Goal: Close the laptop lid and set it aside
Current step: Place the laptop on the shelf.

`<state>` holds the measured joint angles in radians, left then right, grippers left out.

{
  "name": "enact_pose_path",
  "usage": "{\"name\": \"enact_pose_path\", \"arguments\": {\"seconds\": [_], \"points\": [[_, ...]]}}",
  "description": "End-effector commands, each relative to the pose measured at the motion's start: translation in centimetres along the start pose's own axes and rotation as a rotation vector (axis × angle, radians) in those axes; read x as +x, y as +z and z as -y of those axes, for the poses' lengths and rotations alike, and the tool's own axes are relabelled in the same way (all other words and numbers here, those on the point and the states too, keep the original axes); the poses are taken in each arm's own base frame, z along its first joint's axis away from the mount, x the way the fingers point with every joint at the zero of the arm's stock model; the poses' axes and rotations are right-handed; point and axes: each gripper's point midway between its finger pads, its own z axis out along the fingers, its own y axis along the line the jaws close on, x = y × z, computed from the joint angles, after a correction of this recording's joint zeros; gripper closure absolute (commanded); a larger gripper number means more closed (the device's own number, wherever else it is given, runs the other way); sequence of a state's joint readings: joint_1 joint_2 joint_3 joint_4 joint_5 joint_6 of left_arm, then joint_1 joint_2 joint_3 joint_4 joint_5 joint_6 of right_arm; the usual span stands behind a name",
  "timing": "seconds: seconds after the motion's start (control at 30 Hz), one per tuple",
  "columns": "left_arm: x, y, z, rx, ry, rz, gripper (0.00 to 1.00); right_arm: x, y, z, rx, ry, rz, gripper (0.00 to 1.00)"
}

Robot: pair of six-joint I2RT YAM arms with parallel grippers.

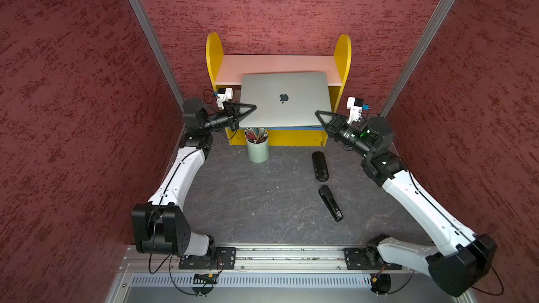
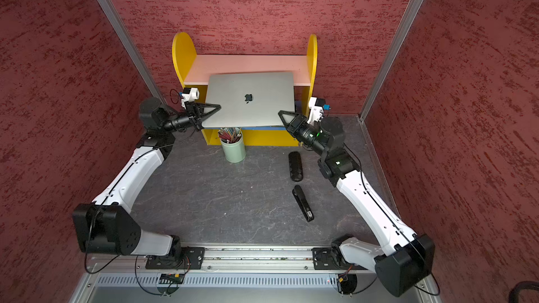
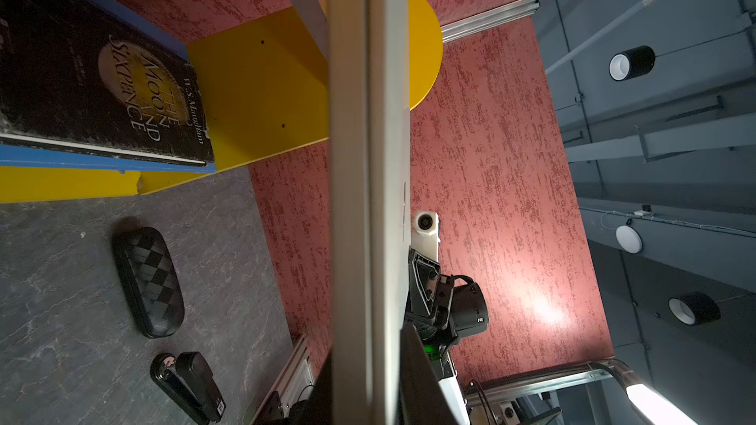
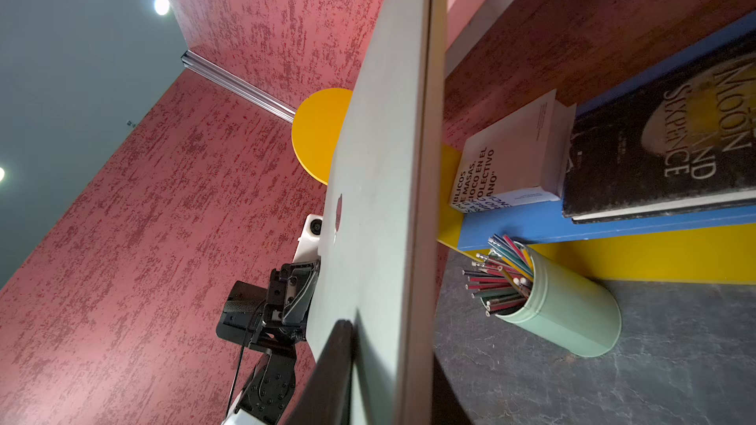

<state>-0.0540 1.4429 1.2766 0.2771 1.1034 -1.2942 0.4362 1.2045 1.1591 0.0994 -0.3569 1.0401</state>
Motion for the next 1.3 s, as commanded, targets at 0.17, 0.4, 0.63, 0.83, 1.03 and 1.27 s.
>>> {"name": "enact_pose_path", "arguments": {"seconds": [0.17,0.4,0.63,0.83,1.03,1.27], "points": [[-3.6,2.8,1.7,0.011,0.088,0.148,1.0,8.3,1.2,-4.5,-0.259,-0.127,-0.455,1.0],[-5.0,3.4,1.2,0.002,0.073,0.152,0.97,6.9,2.8,-3.2,-0.256,-0.087,-0.45,1.0],[-6.1,4.1,0.5,-0.011,0.055,0.154,0.91,5.7,3.9,-2.0,-0.257,-0.047,-0.442,1.0],[-7.0,4.7,0.3,-0.011,0.039,0.155,0.78,5.1,4.9,-1.2,-0.26,-0.018,-0.434,1.0],[-7.8,5.2,0.1,-0.017,0.032,0.155,0.65,4.3,5.8,-1.1,-0.263,0.009,-0.423,1.0],[-8.2,5.4,0.3,-0.015,0.034,0.154,0.52,3.3,6.7,-0.5,-0.248,0.052,-0.402,1.0]]}}
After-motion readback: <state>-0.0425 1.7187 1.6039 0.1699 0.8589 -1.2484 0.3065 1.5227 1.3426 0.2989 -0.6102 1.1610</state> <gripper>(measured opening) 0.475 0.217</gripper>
